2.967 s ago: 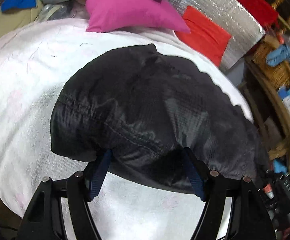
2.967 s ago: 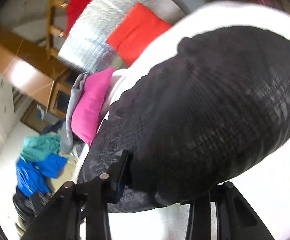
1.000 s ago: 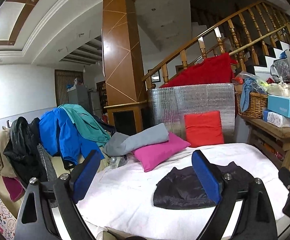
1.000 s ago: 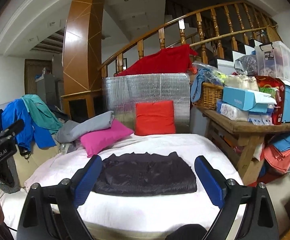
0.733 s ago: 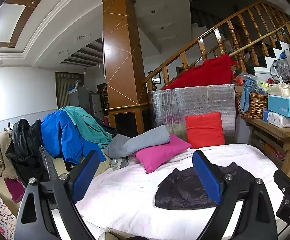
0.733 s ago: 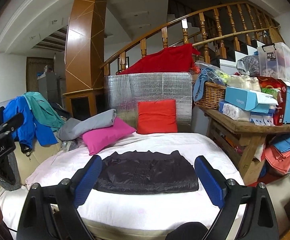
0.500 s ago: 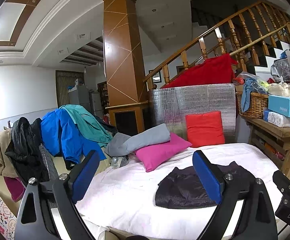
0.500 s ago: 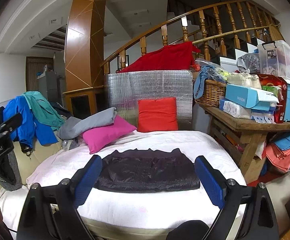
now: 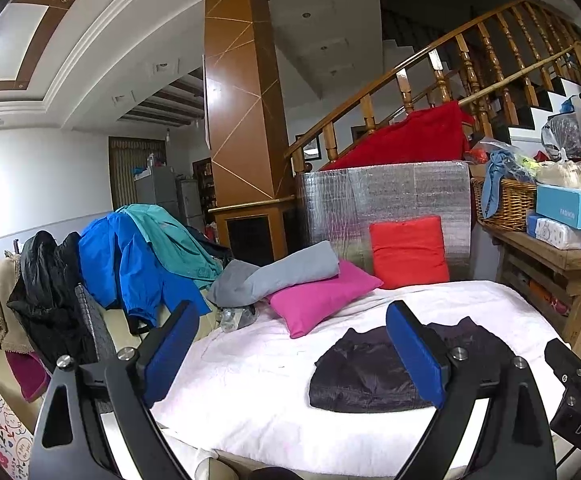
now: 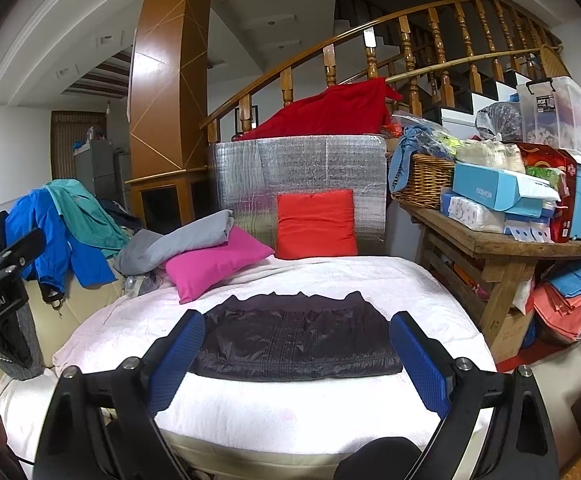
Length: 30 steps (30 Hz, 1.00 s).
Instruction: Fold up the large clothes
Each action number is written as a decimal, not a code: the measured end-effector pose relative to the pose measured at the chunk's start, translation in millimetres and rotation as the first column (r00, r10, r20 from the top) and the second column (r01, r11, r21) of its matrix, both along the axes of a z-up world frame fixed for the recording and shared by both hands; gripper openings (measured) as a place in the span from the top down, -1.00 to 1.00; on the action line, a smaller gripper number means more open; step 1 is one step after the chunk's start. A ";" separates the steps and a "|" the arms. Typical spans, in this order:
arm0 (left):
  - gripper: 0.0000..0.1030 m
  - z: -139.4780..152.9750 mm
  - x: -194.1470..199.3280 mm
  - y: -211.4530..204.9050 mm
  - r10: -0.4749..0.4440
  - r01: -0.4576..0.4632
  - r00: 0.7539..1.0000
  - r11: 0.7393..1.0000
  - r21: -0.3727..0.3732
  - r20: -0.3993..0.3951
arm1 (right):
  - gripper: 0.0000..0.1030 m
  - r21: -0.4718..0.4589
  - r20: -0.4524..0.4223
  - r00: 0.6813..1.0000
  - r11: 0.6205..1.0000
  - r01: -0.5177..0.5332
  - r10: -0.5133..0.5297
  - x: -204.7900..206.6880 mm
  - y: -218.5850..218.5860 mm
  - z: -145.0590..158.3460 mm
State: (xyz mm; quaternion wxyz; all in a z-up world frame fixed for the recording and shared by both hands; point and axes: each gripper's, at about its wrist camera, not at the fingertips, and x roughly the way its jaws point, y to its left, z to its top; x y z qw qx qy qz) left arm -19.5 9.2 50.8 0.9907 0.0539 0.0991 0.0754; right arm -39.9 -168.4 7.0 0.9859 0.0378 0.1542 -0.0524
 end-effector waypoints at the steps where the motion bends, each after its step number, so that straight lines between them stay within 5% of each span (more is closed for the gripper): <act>1: -0.84 -0.5 0.6 0.0 0.000 0.000 1.000 1.000 0.000 -0.002 | -0.86 0.000 -0.002 1.000 1.000 -0.002 0.002 0.8 -0.4 -0.8; 30: -0.84 -15.2 22.3 6.2 0.011 -0.011 0.999 1.000 -0.009 -0.049 | -0.86 -0.022 -0.043 0.999 1.000 -0.009 0.008 26.1 -2.1 -9.6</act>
